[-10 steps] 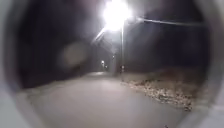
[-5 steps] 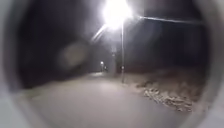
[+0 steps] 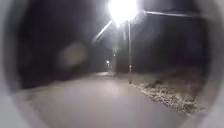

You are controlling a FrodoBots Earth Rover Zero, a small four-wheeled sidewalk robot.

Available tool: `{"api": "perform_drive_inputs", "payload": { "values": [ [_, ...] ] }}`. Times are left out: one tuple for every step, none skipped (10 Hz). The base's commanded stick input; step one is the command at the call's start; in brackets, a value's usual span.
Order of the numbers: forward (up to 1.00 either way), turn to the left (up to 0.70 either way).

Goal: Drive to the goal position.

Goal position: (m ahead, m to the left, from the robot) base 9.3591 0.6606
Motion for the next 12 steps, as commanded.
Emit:
{"api": "perform_drive_inputs", "payload": {
  "values": [
    [0.85,0.34],
    [0.85,0.29],
    [0.85,0.00],
    [0.85,0.00],
    [0.85,0.00],
    [0.85,0.00],
    [0.85,0.00],
    [0.85,0.00],
    [0.85,0.00],
    [0.85,0.00],
    [0.85,0.00],
    [0.85,0.00]
  ]
}}
